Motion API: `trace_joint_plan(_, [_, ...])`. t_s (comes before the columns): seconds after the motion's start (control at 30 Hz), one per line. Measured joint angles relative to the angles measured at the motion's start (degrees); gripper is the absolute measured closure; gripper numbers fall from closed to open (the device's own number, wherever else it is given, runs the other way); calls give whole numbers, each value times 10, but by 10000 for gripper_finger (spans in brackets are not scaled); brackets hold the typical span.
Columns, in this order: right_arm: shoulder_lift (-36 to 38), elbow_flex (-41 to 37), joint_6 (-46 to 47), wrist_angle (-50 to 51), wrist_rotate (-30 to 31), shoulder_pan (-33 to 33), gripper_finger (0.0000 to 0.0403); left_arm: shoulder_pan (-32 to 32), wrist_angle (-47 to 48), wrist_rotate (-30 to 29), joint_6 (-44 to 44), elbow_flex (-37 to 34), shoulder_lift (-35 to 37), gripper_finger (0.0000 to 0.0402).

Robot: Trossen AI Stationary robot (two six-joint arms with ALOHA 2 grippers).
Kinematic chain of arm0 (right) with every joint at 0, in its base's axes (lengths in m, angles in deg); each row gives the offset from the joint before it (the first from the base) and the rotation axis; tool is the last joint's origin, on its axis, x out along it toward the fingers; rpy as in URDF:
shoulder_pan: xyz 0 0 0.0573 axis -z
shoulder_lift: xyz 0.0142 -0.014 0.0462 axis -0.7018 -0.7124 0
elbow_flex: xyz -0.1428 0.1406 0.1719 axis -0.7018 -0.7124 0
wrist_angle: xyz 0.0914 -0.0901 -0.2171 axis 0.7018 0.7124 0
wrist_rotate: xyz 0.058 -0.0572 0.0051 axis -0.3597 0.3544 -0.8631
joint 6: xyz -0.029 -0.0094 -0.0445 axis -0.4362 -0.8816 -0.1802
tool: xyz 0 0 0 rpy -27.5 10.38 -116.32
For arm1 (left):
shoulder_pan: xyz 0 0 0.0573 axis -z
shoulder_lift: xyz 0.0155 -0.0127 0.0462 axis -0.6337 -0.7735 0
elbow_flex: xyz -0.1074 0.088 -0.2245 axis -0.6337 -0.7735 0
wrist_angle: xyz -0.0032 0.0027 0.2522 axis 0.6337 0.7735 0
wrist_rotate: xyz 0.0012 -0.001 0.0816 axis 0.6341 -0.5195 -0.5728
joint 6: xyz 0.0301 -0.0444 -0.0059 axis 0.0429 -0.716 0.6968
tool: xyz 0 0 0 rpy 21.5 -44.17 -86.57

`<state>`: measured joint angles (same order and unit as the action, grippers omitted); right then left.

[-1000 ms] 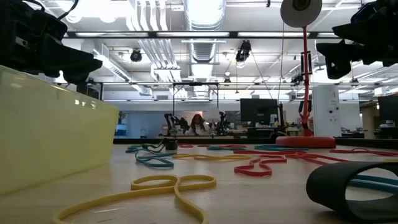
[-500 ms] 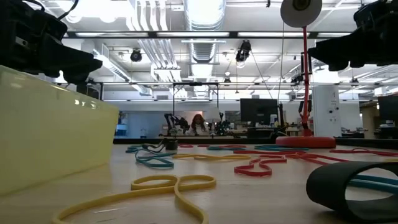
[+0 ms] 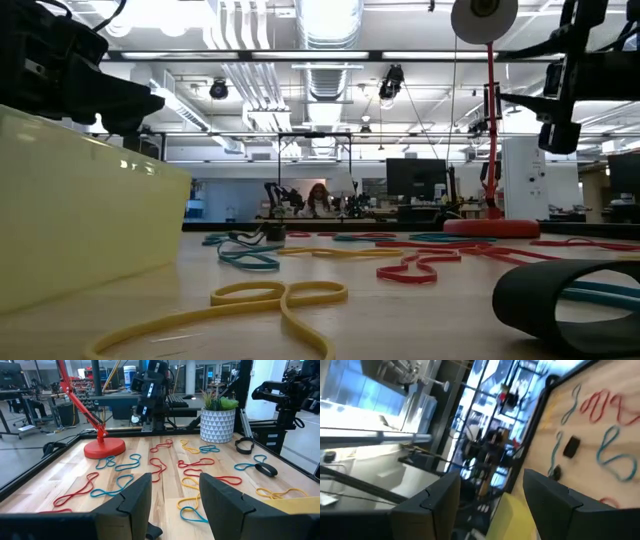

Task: Pick and place rubber bands into bin
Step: Put the red rubber band into the bin

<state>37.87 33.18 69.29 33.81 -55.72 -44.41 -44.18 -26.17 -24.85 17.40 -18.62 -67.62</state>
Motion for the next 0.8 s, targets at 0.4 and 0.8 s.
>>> trace_joint_plan(0.4, [-8, -1, -51, -67, 16, 0, 199, 0, 0, 0, 0, 0, 0, 251])
trace_joint_plan(0.8, [-168, 131, -126, 399, -227, 0, 199, 0, 0, 0, 0, 0, 0, 251])
